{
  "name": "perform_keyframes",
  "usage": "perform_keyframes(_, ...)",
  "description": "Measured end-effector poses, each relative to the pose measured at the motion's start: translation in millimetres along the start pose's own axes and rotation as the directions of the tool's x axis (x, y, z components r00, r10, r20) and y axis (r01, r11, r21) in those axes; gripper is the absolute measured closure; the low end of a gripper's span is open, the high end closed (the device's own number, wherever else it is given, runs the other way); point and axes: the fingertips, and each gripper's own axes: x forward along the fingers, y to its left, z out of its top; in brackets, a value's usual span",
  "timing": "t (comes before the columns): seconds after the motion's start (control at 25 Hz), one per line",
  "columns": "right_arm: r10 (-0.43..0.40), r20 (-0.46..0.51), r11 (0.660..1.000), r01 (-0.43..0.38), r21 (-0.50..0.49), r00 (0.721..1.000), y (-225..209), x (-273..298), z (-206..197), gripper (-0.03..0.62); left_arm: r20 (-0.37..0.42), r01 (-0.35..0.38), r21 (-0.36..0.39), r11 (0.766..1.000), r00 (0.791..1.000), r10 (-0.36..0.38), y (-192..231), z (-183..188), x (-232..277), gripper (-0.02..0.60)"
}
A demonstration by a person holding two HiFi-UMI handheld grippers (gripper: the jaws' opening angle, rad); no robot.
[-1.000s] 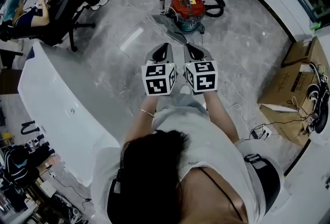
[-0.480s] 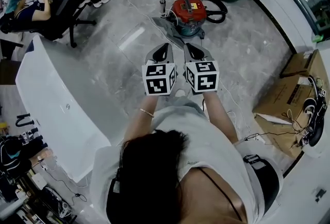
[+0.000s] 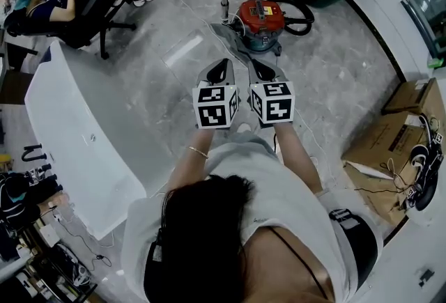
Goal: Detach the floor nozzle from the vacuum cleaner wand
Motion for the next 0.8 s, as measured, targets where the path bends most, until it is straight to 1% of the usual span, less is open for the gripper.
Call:
perform_keyframes(0.08, 0.001, 0.001, 1.0, -0.001, 0.006, 1.0, -3.8, 0.6, -0.5, 0.579, 0.0, 0.001, -0.013, 1.0, 1.0, -0.001, -2.2, 0.0, 2.8, 0.577)
perform_keyframes(0.36, 0.006, 0.0, 1.0, -0.006, 0.004, 1.0, -13.7, -0.3, 0.1, 0.579, 0.002, 0.0, -0.007, 1.0, 1.0, 0.0, -9.0, 2.5, 10.3, 0.578)
perform_keyframes(0.44, 0.017, -0.001, 1.0, -0.017, 0.009, 1.0, -15.0, 0.6, -0.7, 0.579, 0.011, 0.008, -0.017, 1.0, 1.0, -0.008, -11.8, 4.0, 12.1, 0.578)
perform_keyframes(0.56, 0.034, -0.004, 0.999, -0.034, 0.009, 0.999, -14.1, 0.1, -4.7, 0.579, 0.019, 0.001, -0.029, 1.0, 1.0, -0.001, -13.0, 2.5, 12.8, 0.578)
perform_keyframes(0.72, 0.037, -0.014, 0.999, -0.037, 0.01, 0.999, -15.7, -0.8, -9.8, 0.579, 0.053, 0.039, -0.024, 0.999, 0.998, -0.038, -20.4, 3.5, 9.1, 0.577)
perform_keyframes(0.8, 0.041, -0.014, 0.999, -0.041, 0.014, 0.999, -15.1, -0.5, -10.9, 0.579, 0.055, 0.037, -0.016, 0.999, 0.998, -0.036, -19.8, 3.2, 9.2, 0.577)
